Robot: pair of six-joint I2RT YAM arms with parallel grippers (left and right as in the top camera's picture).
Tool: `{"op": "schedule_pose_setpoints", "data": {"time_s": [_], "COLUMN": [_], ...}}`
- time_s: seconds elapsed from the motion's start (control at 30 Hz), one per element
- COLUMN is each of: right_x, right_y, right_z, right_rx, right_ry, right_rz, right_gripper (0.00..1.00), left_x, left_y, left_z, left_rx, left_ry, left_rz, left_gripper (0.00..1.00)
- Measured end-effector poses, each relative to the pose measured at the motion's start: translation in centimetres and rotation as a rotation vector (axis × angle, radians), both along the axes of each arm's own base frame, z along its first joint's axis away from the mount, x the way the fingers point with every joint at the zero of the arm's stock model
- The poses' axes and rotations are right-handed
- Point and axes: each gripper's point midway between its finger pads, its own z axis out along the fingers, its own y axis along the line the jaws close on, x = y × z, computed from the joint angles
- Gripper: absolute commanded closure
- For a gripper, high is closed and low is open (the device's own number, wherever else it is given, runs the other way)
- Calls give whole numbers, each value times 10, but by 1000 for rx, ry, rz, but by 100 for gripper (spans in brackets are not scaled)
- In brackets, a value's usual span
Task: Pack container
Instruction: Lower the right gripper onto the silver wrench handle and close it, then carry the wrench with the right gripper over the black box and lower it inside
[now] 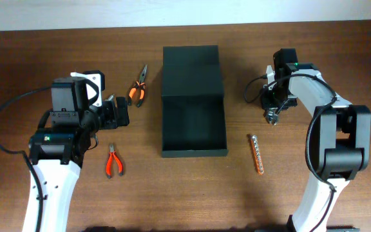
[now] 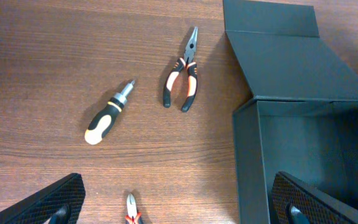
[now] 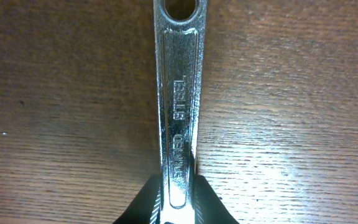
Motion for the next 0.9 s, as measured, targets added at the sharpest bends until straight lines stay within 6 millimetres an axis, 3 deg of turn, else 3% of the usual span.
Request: {"op": "schedule_pose_setpoints", "data": {"time_s": [0.9], "right_x": [-5], "right_y": [0], "right_z": [0], "right_rx": [1], "right_ry": [21], "right_rz": [-11], "right_gripper": [90], "left_x": [0], "left_y": [0], "left_z": [0], "left_rx": [0], "left_ry": [0], "left_rz": [0], "left_gripper": [1]}}
